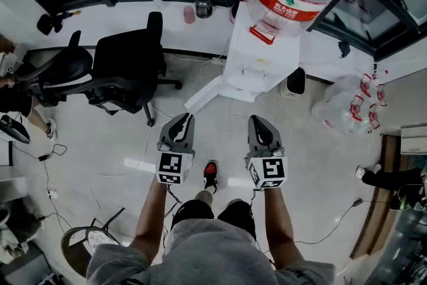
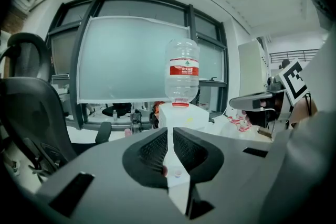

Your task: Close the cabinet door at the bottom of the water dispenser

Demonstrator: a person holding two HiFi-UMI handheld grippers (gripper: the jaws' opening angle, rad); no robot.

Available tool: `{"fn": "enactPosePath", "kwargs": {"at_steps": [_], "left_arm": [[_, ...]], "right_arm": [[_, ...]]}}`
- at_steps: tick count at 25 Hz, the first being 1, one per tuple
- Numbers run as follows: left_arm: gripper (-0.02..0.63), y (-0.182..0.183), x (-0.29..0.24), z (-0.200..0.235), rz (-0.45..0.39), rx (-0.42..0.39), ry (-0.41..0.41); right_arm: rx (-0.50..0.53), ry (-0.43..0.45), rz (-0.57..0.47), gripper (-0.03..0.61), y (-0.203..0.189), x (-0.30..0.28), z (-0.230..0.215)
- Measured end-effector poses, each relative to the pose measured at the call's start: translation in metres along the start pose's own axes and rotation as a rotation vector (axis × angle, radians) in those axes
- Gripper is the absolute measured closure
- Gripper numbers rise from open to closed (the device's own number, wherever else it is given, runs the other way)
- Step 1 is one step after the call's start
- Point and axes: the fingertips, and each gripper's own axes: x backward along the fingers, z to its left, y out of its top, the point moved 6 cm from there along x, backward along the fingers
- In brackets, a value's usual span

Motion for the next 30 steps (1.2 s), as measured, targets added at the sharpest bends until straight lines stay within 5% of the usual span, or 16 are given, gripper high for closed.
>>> {"fn": "enactPosePath", "kwargs": {"at_steps": [10, 20, 30], "left_arm": [[0.561, -0.068, -0.06, 0.029, 0.047, 0.055, 0.061], [0.561, -0.198, -0.126, 0.064, 0.12, 0.127, 0.166], [0.561, -0.323, -0.174, 0.083, 0.165, 0.19, 0.222]], "right_arm": [[-0.009, 0.067, 0.087, 0.561, -0.077, -0.084, -0.02], [0.03, 0.235, 0.161, 0.561, -0.202, -0.183, -0.011], [0.027, 0.304, 0.247, 0.561, -0.322, -0.234, -0.011]]}}
